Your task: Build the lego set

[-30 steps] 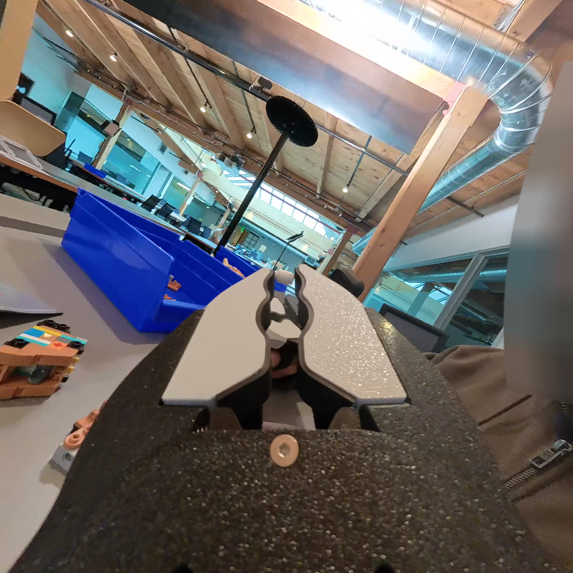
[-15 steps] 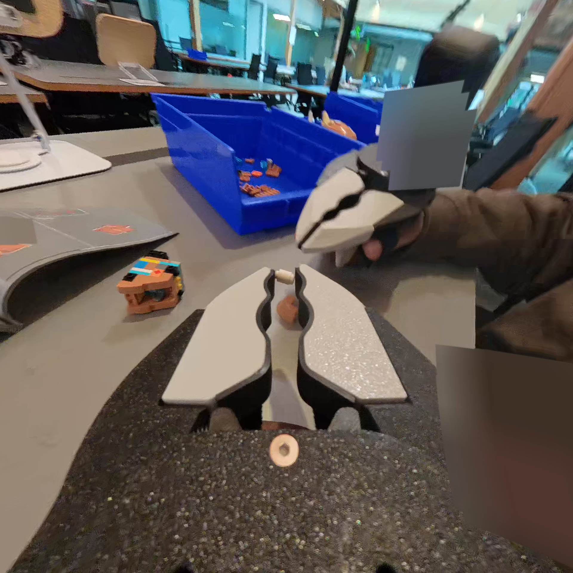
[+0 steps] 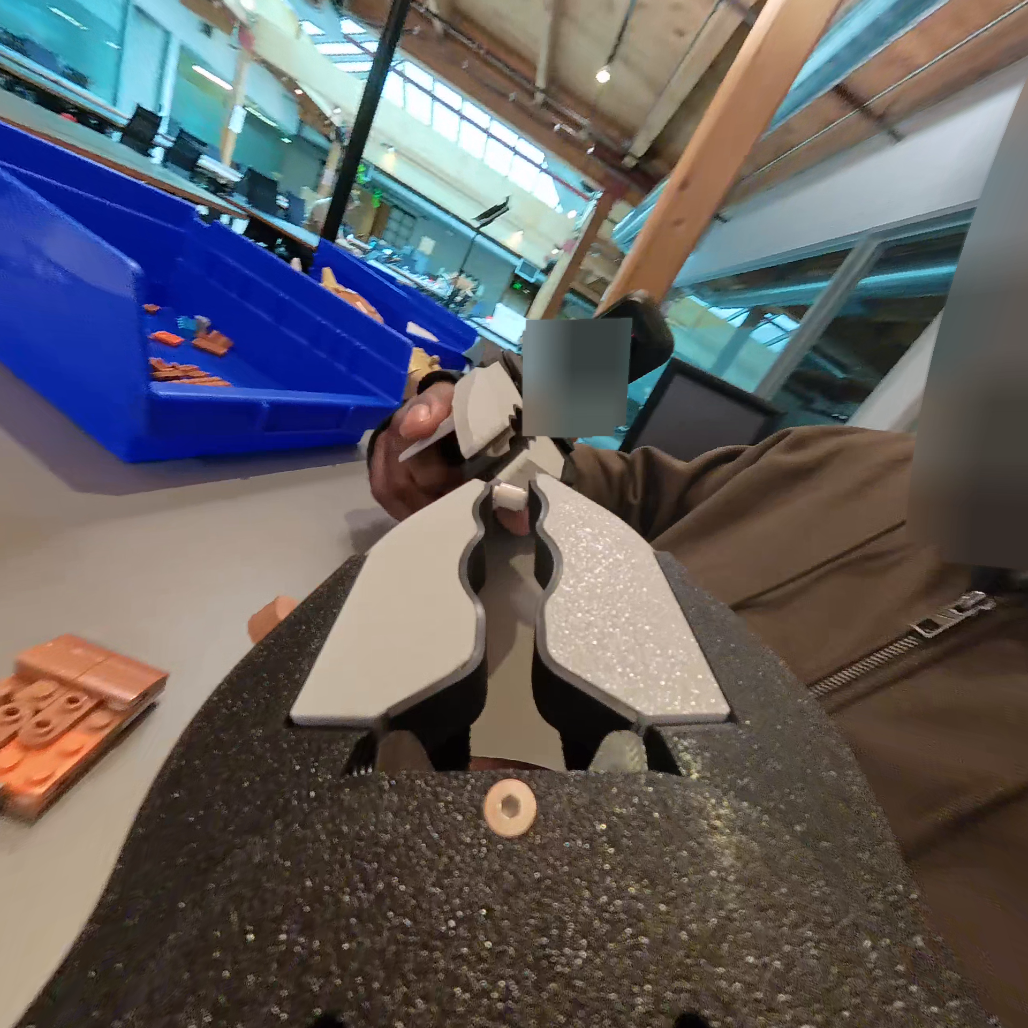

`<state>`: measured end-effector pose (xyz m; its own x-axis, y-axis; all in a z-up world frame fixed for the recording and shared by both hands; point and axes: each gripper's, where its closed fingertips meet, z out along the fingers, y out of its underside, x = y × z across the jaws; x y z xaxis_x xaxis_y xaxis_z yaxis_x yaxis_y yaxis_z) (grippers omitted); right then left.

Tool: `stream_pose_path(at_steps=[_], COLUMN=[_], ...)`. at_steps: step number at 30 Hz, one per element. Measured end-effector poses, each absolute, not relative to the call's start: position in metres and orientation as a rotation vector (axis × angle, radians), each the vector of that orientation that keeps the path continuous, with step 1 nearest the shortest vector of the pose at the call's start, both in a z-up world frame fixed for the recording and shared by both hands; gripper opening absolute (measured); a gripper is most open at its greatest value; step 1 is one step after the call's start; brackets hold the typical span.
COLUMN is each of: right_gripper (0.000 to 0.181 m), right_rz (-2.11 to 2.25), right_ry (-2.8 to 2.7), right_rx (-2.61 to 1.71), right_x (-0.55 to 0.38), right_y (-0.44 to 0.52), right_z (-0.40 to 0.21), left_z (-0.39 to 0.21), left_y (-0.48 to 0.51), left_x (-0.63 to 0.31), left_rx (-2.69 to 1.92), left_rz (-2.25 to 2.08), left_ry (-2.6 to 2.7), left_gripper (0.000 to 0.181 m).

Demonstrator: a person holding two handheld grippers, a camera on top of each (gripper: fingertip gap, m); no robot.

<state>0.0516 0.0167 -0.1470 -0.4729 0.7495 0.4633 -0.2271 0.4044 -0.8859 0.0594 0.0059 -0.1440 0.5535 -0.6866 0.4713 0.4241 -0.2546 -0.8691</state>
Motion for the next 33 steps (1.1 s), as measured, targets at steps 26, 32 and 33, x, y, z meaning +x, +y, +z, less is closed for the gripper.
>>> stream_pose_path(at_steps=[26,32,33], right_gripper=[0.009,0.008,0.009], right_rz=[0.894,0.862,0.852], right_ry=[-1.601,-1.601,-1.600], right_rx=[-0.228,-0.228,-0.227], right_x=[0.052,0.051,0.050], right_y=[0.005,0.006,0.006], right_z=[-0.145,-0.147,-0.147], left_z=[-0.141,-0.144,-0.144], left_y=[0.010,0.011,0.012], left_x=[0.073,0.071,0.071], left_rx=[-1.452,-1.472,-1.476], left_rz=[-1.241,-1.175,-1.170], left_ry=[0.179,0.177,0.174], left_gripper=[0.012,0.012,0.012])
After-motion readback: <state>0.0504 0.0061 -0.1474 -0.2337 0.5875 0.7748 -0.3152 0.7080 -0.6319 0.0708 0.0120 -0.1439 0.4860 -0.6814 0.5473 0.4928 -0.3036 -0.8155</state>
